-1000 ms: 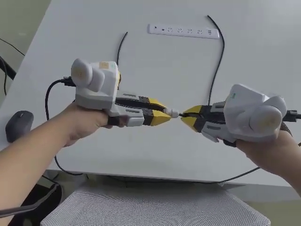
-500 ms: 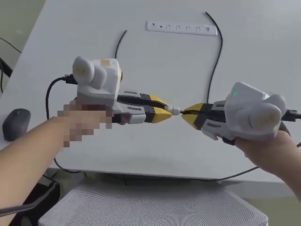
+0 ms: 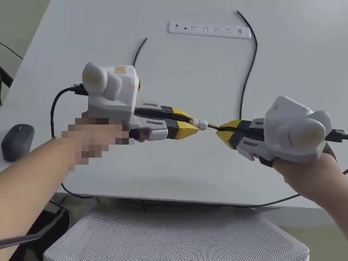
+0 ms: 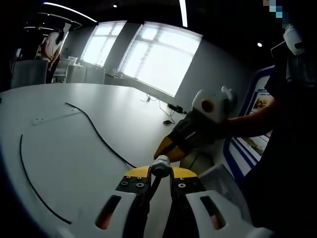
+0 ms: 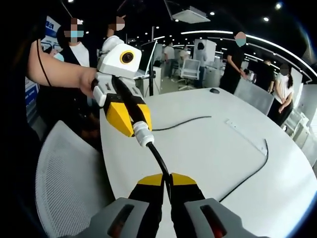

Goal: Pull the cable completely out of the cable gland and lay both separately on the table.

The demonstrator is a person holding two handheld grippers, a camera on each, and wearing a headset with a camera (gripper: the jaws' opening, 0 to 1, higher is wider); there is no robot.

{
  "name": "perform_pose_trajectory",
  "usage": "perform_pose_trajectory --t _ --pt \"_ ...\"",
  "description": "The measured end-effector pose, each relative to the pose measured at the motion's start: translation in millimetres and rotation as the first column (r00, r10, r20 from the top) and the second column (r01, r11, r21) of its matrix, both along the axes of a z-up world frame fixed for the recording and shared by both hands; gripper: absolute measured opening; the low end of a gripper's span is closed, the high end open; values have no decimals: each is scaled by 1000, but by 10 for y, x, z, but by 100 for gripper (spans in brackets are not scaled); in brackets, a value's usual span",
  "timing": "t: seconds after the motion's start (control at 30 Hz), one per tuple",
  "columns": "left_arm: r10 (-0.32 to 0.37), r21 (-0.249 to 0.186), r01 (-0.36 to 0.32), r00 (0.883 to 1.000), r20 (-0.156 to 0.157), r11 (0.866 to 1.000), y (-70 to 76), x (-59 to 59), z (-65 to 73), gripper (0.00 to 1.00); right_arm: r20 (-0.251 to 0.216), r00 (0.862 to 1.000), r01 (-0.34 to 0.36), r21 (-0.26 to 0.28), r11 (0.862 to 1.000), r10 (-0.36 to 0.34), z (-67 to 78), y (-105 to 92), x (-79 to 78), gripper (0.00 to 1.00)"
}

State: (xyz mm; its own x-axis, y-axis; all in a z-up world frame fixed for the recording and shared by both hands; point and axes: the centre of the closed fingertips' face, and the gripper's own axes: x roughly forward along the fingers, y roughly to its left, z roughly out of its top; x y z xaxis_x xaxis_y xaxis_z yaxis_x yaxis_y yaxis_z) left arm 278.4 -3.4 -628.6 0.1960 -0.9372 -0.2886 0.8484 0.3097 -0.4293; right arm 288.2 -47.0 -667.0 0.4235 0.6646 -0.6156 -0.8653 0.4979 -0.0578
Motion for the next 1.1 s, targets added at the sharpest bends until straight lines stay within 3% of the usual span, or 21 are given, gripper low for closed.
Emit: perform_pose_trajectory --t 0.17,0.27,0.5,0.63,0.9,1.0,1.1 --pt "3 -4 -3 1000 -2 1000 21 0 9 14 -20 998 66 -7 998 -66 -102 -150 54 0" --pt "5 -7 -5 1000 -4 1000 14 -5 4 14 -60 990 130 8 991 -129 -198 -231 75 0" --pt "0 12 0 1000 -1 1000 -30 -28 -57 14 -97 978 189 10 982 -187 -315 -229 34 0" --pt "3 17 -3 1000 1 1000 -23 -19 -57 15 -84 979 187 12 982 -186 -313 -230 25 0" --pt "33 6 -33 999 7 999 18 52 -21 15 5 985 171 -14 985 -171 -150 -262 27 3" --pt "42 2 -42 999 9 999 37 76 -2 15 79 986 152 -31 988 -149 59 -195 13 14" --pt "44 3 -44 999 6 999 48 79 -2 15 148 981 136 -49 990 -127 240 -110 14 14"
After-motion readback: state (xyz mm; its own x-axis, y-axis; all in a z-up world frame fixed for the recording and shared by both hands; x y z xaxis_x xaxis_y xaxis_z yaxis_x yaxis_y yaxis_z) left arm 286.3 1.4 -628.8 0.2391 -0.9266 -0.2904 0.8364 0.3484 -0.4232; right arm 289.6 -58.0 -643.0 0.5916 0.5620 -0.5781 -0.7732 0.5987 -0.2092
